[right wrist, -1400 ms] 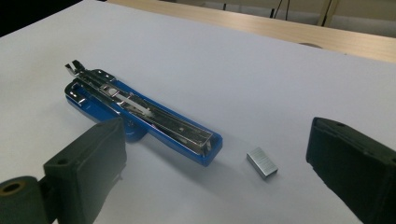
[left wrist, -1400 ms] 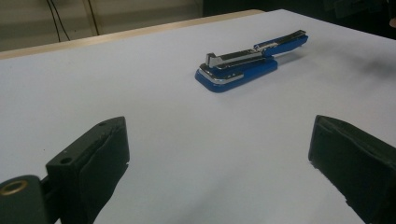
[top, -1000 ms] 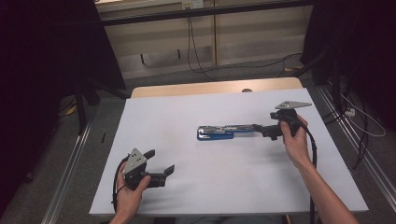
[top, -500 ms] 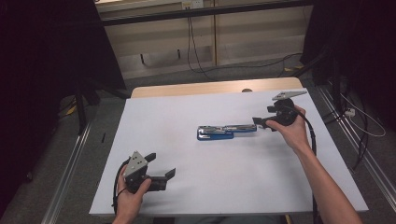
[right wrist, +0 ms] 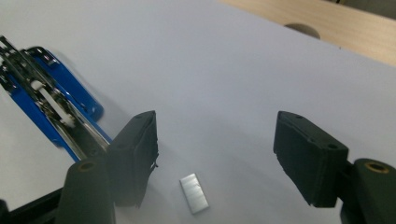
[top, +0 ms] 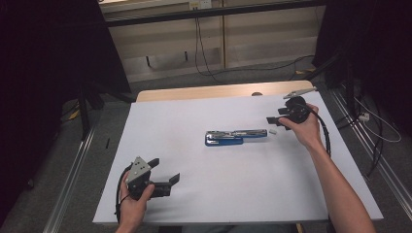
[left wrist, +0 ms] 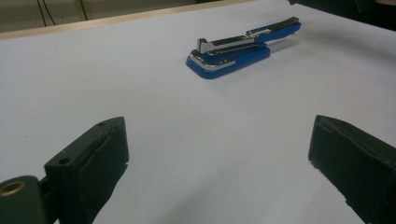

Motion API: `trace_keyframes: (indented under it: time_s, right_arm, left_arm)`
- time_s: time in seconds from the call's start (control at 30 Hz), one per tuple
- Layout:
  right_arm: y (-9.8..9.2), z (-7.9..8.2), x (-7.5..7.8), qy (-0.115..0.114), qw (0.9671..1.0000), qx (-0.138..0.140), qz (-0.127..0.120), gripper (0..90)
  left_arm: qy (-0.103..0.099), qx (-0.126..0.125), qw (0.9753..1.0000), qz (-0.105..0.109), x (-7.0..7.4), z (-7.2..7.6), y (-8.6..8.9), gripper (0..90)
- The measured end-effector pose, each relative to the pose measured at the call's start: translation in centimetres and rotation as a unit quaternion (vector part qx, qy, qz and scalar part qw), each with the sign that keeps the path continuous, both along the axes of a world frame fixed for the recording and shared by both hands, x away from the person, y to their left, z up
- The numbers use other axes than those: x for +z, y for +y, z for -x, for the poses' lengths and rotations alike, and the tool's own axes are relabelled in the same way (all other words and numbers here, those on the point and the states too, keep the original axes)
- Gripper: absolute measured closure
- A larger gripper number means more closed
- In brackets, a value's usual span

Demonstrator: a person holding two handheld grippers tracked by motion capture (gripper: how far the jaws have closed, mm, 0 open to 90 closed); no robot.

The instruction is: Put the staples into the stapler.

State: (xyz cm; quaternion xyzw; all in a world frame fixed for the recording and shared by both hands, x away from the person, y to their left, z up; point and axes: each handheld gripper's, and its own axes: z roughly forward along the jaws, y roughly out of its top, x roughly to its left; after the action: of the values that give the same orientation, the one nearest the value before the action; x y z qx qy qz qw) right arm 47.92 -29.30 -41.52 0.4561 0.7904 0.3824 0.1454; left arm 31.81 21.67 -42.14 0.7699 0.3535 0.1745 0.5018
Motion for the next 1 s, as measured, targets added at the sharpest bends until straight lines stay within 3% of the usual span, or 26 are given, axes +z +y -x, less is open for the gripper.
trace_keyframes:
  time_s: [0.1,0.33,0.47,0.57,1.0]
  right_arm:
    - [-0.4,-0.7,-0.4,0.022,0.9995,0.003,0.021,35.4]
    - [-0.6,-0.9,-0.8,0.043,0.9985,0.008,0.032,42.4]
    - [-0.4,-0.7,-0.8,0.056,0.9971,0.025,0.045,46.2]
    - [-0.2,-0.5,-0.8,0.060,0.9962,0.039,0.050,49.9]
    - [0.4,-0.3,-1.6,0.103,0.9879,0.089,0.075,65.6]
  left_arm:
    - [-0.006,0.006,1.0000,-0.003,0.2,0.2,0.3,4.6]
    - [-0.007,0.008,0.9999,-0.002,0.1,0.0,0.5,4.5]
    - [-0.009,0.002,1.0000,0.000,0.2,0.1,0.2,4.5]
    - [0.002,-0.003,1.0000,0.004,0.0,0.0,0.1,4.5]
    - [0.002,-0.006,1.0000,-0.006,0.1,0.1,0.0,4.4]
